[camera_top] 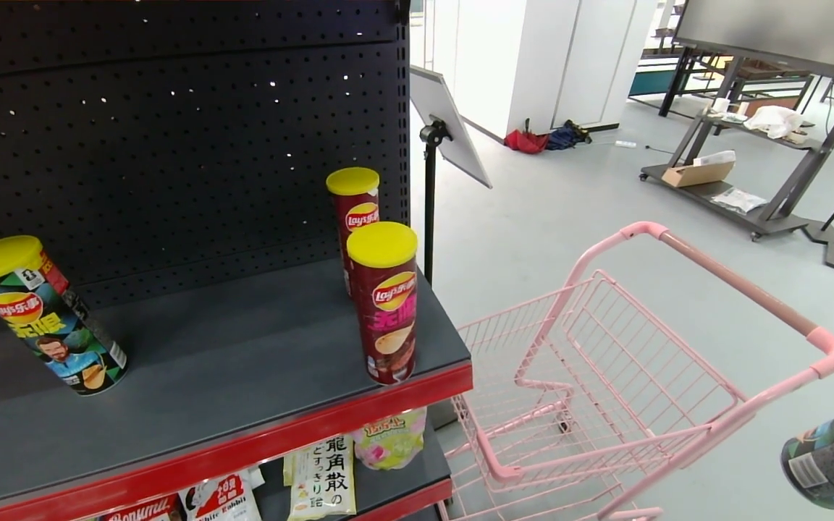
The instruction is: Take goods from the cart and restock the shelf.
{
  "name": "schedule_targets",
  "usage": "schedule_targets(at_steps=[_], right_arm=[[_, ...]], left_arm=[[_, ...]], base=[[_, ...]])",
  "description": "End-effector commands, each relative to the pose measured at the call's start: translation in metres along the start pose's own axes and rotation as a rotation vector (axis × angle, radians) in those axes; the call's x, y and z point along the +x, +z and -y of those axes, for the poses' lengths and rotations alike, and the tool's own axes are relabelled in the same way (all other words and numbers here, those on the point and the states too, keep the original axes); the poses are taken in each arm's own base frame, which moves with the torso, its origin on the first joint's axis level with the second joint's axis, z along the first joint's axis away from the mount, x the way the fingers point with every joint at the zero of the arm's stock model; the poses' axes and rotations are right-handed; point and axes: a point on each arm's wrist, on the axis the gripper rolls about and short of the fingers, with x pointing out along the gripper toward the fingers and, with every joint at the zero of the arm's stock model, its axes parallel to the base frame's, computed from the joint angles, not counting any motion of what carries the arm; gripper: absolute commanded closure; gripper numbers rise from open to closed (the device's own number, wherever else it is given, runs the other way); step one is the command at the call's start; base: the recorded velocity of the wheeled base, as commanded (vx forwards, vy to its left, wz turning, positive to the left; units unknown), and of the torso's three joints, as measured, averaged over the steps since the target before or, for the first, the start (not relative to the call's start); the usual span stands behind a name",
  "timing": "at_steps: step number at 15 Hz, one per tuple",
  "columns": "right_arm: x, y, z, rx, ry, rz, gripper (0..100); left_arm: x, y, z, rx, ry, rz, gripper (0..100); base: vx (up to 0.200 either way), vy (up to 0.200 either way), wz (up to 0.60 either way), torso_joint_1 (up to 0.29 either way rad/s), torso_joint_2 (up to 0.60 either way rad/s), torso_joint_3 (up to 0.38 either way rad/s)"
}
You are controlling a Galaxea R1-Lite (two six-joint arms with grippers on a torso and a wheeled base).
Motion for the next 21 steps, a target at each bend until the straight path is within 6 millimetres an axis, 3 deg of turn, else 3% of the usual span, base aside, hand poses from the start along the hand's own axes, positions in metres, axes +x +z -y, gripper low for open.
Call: schedule_targets(at_steps=[1,4,13,21], right_arm=[[0.0,0.0,0.0,-0.007,0.0,-0.003,100],[-0.005,-0.008,0.001,-0.023,-0.004,0.01,100],[-0.015,-0.036,0.001,-0.059,-0.008,0.03,100],[-0.035,-0.075,0.003,-0.039,0.007,0.141,100]], left_arm=[[0.0,0.0,0.0,0.0,0.001,-0.001,0],[0.0,0.0,0.0,0.0,0.001,-0.001,0],[0.0,0.0,0.0,0.0,0.001,-0.001,0],[0.0,0.0,0.0,0.0,0.001,-0.001,0]], base=[[0.0,0.0,0.0,0.149,-0.34,-0.198],[0.0,0.0,0.0,0.042,-0.09,-0.045],[0.0,0.0,0.6,0.004,0.0,-0.003],[0.0,0.025,0.0,0.0,0.0,0.0]])
